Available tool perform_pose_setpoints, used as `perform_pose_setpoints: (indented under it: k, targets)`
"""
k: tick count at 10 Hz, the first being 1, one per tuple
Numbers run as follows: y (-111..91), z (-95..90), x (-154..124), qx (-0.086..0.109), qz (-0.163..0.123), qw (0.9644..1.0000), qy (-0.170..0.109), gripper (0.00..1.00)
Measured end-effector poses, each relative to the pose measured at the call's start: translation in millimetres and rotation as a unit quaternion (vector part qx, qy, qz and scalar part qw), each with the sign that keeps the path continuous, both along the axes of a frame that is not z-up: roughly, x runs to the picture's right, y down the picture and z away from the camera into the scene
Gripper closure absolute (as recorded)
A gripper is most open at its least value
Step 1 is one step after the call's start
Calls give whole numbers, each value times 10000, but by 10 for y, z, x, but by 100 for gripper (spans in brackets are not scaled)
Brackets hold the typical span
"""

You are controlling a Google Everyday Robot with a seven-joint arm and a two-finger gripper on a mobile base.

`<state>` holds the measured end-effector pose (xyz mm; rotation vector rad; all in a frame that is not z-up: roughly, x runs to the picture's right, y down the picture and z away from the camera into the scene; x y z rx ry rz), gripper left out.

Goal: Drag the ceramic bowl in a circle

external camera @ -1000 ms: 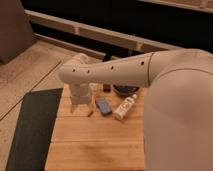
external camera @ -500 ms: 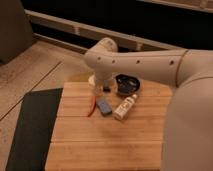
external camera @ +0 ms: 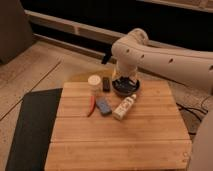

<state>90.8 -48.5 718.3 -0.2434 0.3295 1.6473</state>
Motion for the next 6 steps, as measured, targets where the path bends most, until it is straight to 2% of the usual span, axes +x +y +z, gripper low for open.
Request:
perform_pose_setpoints:
  k: [2,3,4,6]
  targets:
    - [50,34,73,-51,-22,9999,100,35]
    - [93,135,197,-122,-53,9995,301,35]
    - [95,260,441,-199,-94,9980,591,35]
    - [-77,545,790,-177,-290,9963,791,35]
